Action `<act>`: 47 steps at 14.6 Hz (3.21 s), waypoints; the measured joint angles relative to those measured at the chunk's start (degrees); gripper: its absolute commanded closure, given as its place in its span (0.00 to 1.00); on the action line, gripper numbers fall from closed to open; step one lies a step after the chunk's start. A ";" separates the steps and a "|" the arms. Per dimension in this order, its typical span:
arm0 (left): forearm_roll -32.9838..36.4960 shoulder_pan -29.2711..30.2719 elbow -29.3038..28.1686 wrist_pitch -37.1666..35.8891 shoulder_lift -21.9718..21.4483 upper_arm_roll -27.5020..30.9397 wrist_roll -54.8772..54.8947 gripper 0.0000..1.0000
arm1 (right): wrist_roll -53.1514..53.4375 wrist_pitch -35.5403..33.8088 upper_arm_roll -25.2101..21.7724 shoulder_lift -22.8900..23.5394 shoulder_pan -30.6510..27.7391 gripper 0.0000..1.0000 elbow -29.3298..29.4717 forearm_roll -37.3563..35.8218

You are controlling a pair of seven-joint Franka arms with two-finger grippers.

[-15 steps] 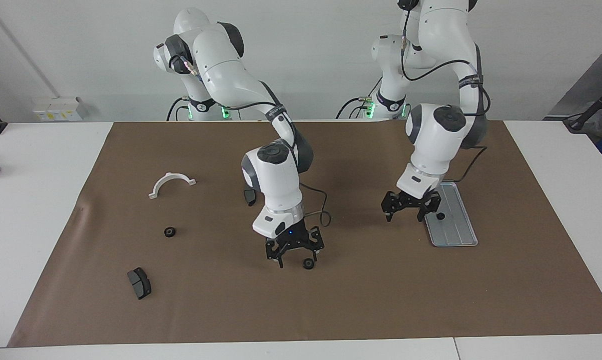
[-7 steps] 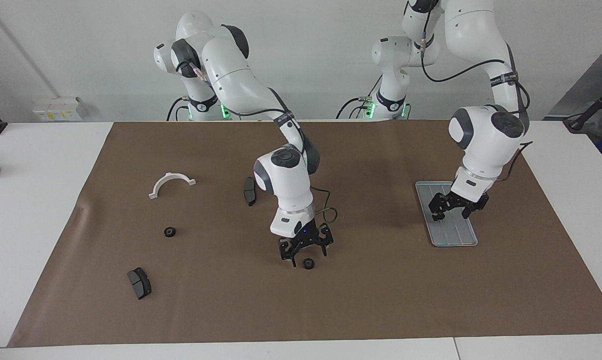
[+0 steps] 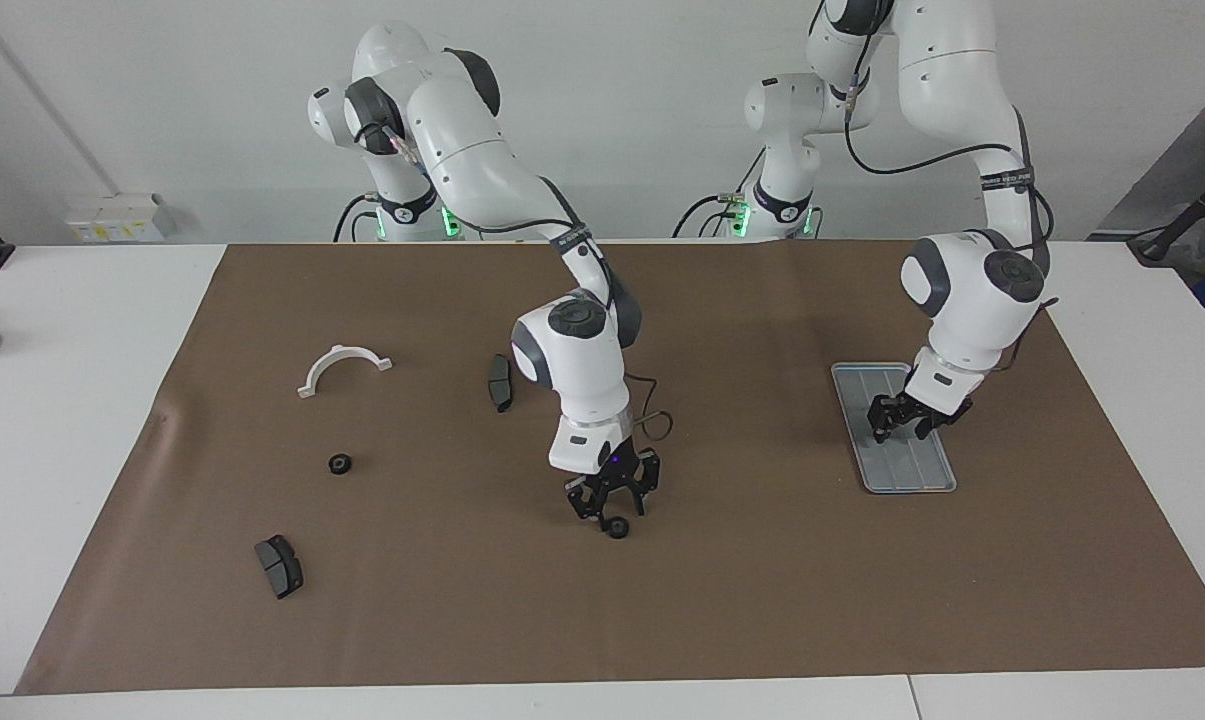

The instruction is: Place bearing gear from tray to pile

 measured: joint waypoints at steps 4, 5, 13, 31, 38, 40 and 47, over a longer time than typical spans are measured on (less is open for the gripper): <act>-1.40 0.00 -0.43 0.46 -0.01 -0.06 0.00 0.67 | 0.00 0.32 0.00 0.00 0.15 1.00 -0.06 -0.97; -1.64 0.00 -0.44 0.48 -0.01 -0.10 0.00 0.67 | 0.00 0.36 0.00 -0.02 0.14 1.00 -0.05 -1.15; -1.90 0.00 -1.21 0.65 -0.02 -0.19 -0.01 1.00 | 0.00 -15.10 -1.07 -7.62 -2.46 1.00 0.43 -1.19; -1.97 -28.91 20.62 9.57 11.03 -1.42 -25.09 1.00 | -13.47 -11.83 -0.96 -35.73 -21.10 0.00 -46.83 0.56; -1.95 -36.02 32.03 6.38 19.21 2.76 -32.10 0.73 | -13.18 -17.62 -0.96 -36.52 -23.55 0.00 -33.86 0.72; -1.95 -36.33 31.79 7.76 19.45 2.76 -32.51 0.29 | -10.96 -20.61 -0.83 -36.31 -23.53 0.00 -29.73 2.70; -1.95 -36.36 31.23 9.38 19.71 3.12 -33.71 0.00 | -4.92 -23.17 1.76 -30.04 -22.68 0.00 -16.77 6.96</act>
